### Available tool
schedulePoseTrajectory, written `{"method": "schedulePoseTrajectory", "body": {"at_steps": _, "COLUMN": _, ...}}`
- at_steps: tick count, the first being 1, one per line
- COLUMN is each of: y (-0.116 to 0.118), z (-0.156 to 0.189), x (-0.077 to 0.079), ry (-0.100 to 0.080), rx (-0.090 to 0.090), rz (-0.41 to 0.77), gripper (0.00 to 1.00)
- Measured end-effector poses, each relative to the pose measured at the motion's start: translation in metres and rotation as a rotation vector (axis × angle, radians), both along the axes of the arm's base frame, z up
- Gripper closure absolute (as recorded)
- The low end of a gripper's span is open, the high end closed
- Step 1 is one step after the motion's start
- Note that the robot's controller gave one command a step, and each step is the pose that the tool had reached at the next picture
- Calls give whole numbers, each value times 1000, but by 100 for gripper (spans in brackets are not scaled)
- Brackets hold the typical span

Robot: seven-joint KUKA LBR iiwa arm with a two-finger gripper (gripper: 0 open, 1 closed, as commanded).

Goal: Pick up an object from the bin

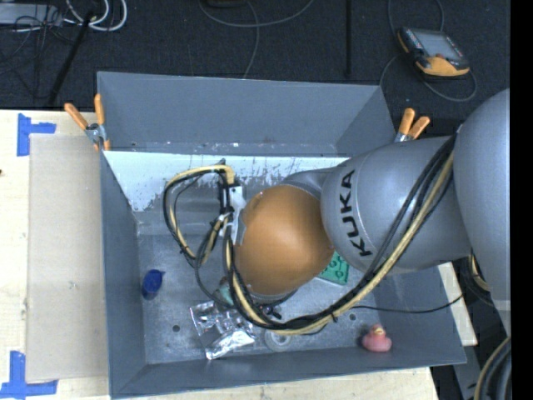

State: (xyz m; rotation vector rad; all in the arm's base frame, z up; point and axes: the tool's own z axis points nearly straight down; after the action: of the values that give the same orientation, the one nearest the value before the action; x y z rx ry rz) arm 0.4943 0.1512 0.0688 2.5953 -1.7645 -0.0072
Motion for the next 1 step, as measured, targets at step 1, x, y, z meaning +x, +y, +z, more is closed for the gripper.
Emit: {"method": "schedulePoseTrajectory", "body": {"at_steps": 1, "y": 17, "z": 0, "x": -12, "ry": -1, "rx": 1, "rz": 108, "gripper": 0}}
